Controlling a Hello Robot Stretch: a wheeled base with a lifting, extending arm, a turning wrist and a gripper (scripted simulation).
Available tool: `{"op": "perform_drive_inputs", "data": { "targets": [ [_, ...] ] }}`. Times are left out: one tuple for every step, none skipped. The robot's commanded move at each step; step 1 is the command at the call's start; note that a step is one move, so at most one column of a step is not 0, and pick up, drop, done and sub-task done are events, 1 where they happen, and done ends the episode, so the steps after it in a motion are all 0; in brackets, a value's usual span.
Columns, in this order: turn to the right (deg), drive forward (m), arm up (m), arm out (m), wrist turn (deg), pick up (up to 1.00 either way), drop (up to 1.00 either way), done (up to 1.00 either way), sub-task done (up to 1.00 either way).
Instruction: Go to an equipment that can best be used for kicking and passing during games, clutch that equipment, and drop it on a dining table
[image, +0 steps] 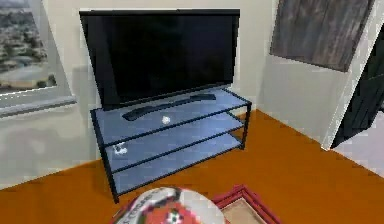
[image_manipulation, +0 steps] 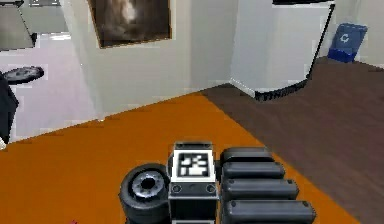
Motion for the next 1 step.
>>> {"op": "perform_drive_inputs", "data": {
  "targets": [
    [45.0, 0.0, 0.0, 0.0, 0.0, 0.0, 0.0, 0.0, 0.0]
  ]
}}
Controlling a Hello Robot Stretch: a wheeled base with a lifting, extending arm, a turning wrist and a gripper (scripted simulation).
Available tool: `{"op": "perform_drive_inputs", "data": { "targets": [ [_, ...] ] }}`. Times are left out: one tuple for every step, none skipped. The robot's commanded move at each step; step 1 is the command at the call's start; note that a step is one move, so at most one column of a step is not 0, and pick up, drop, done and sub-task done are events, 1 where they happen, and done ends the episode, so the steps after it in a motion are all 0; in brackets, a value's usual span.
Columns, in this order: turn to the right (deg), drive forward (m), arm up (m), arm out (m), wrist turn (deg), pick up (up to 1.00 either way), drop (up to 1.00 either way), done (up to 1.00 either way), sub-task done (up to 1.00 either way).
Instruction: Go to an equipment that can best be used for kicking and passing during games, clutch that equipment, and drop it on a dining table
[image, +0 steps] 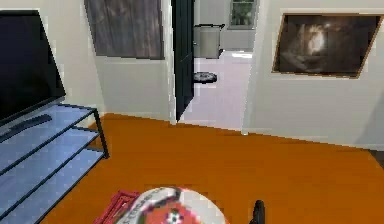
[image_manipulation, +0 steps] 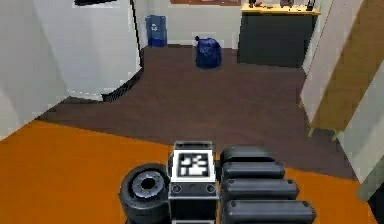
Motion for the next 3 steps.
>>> {"op": "perform_drive_inputs", "data": {
  "targets": [
    [39.0, 0.0, 0.0, 0.0, 0.0, 0.0, 0.0, 0.0, 0.0],
    [0.0, 0.2, 0.0, 0.0, 0.0, 0.0, 0.0, 0.0, 0.0],
    [45.0, 0.0, 0.0, 0.0, 0.0, 0.0, 0.0, 0.0, 0.0]
  ]
}}
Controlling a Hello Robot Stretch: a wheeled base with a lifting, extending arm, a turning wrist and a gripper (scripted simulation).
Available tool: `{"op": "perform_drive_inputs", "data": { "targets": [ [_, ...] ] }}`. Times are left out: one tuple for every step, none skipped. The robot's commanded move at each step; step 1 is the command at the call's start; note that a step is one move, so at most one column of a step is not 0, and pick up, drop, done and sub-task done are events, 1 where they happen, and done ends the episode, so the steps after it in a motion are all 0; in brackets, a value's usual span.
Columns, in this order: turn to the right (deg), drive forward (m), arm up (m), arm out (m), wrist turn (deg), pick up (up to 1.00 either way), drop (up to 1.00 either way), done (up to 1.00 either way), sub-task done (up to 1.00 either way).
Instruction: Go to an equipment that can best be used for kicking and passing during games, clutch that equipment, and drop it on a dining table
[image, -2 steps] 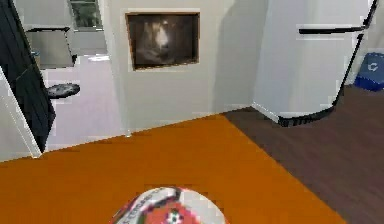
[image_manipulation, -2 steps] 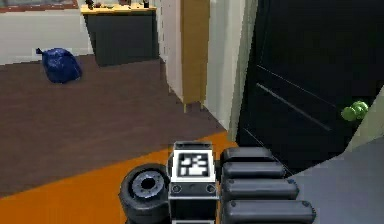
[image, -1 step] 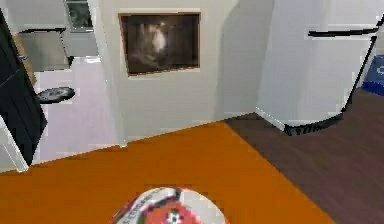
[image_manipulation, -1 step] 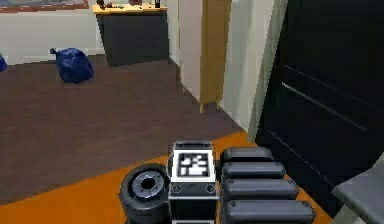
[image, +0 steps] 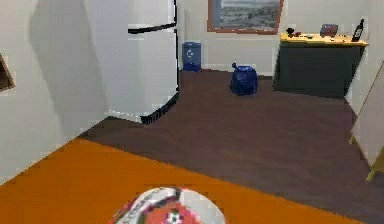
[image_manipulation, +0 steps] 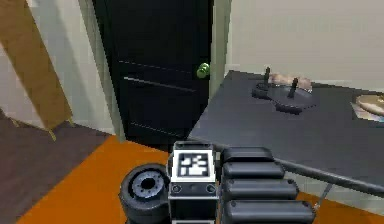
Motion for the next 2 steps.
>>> {"op": "perform_drive_inputs", "data": {
  "targets": [
    [42.0, 0.0, 0.0, 0.0, 0.0, 0.0, 0.0, 0.0, 0.0],
    [0.0, 0.15, 0.0, 0.0, 0.0, 0.0, 0.0, 0.0, 0.0]
  ]
}}
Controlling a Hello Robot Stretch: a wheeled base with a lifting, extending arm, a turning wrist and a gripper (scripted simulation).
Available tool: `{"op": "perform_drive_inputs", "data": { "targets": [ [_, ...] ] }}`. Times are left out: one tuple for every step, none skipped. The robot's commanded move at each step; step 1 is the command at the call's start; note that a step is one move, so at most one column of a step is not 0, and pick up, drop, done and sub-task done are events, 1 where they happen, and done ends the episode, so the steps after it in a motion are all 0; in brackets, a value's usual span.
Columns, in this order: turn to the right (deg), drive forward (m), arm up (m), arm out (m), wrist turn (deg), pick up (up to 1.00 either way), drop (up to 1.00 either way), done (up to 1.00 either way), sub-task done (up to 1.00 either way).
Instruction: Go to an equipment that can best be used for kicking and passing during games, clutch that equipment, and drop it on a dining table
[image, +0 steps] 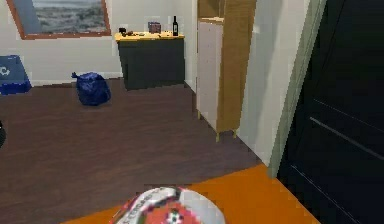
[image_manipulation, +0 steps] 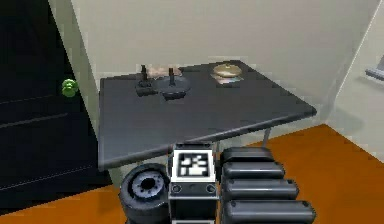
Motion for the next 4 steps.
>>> {"op": "perform_drive_inputs", "data": {
  "targets": [
    [-15.0, 0.0, 0.0, 0.0, 0.0, 0.0, 0.0, 0.0, 0.0],
    [12.0, 0.0, 0.0, 0.0, 0.0, 0.0, 0.0, 0.0, 0.0],
    [0.0, 0.0, 0.0, 0.48, 0.0, 0.0, 0.0, 0.0, 0.0],
    [0.0, 0.0, 0.0, 0.0, 45.0, 0.0, 0.0, 0.0, 0.0]
  ]
}}
